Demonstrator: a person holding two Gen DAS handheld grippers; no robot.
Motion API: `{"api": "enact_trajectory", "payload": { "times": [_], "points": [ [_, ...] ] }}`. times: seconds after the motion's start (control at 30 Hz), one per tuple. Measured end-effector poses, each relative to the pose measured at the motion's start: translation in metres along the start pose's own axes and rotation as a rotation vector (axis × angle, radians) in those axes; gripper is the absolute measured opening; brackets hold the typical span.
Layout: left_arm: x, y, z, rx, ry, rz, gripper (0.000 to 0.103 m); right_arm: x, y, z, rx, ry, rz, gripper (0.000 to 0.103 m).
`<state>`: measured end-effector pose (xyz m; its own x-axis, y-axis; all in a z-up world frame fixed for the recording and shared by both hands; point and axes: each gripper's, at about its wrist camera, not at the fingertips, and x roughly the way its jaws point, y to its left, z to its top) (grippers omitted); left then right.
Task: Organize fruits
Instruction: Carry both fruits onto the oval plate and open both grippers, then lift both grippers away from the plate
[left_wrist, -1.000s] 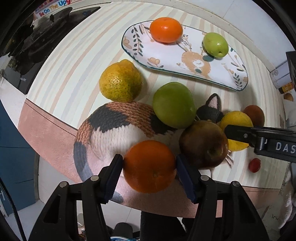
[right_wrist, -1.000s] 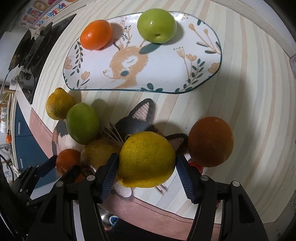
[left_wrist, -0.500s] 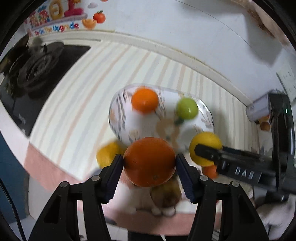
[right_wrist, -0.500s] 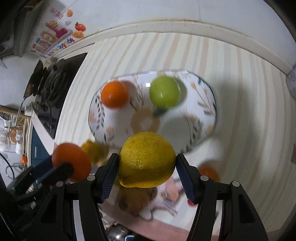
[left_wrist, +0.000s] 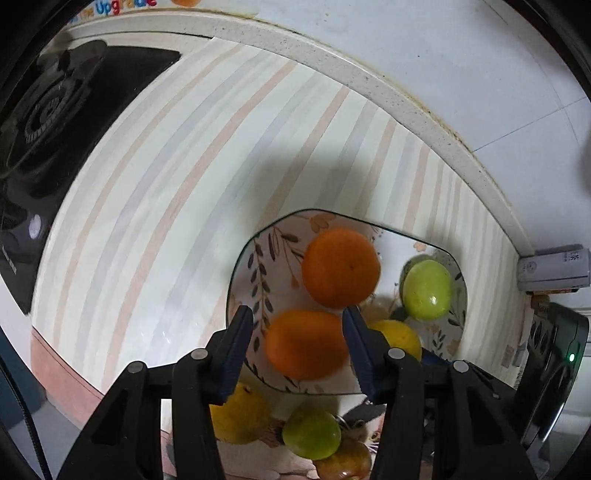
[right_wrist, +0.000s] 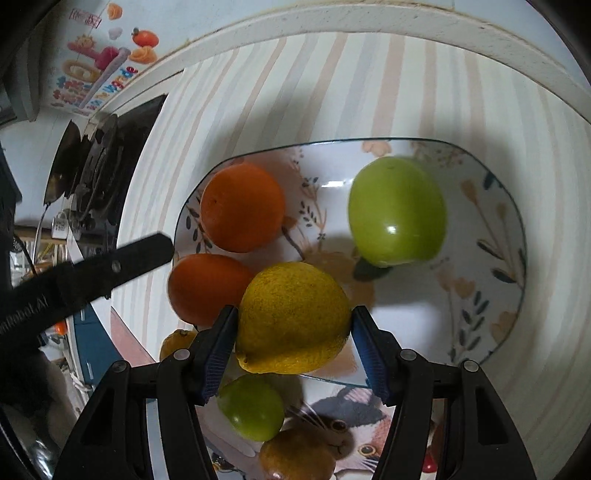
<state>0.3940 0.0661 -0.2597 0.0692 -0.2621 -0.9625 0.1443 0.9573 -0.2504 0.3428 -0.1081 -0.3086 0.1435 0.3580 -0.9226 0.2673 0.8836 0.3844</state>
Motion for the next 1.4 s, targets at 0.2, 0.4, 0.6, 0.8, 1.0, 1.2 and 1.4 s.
{"api": "enact_trajectory", "payload": {
  "times": [0.2,0.4,0.6,0.8,1.0,1.2,1.4],
  "points": [
    [0.01,-0.001,-0.002,0.009,0.033,0.025,0.047,-0.001,-0.012,0.002,0.034,0.016,0.024,0.066],
    [0.001,-0.005,-0.014,0.024,0.01,0.079,0.049,-0.033,-0.016,-0.004,0.033,-0.035,-0.037,0.085],
    [-0.017,-0.011,-0.041,0.04,-0.051,0.155,0.063,-0.064,-0.013,-0.021,-0.047,-0.08,-0.226,0.095],
    [-0.038,-0.021,-0.072,0.022,-0.106,0.195,0.09,-0.087,-0.013,-0.045,-0.119,-0.128,-0.329,0.096],
    [-0.068,-0.034,-0.106,-0.009,-0.193,0.215,0.09,-0.118,-0.016,-0.082,-0.185,-0.144,-0.33,0.097],
    [-0.097,-0.057,-0.145,-0.001,-0.257,0.239,0.09,-0.155,-0.015,-0.114,-0.251,-0.189,-0.313,0.097],
    [-0.124,-0.073,-0.177,0.011,-0.301,0.24,0.09,-0.198,-0.013,-0.141,-0.293,-0.241,-0.281,0.097]
  ]
}}
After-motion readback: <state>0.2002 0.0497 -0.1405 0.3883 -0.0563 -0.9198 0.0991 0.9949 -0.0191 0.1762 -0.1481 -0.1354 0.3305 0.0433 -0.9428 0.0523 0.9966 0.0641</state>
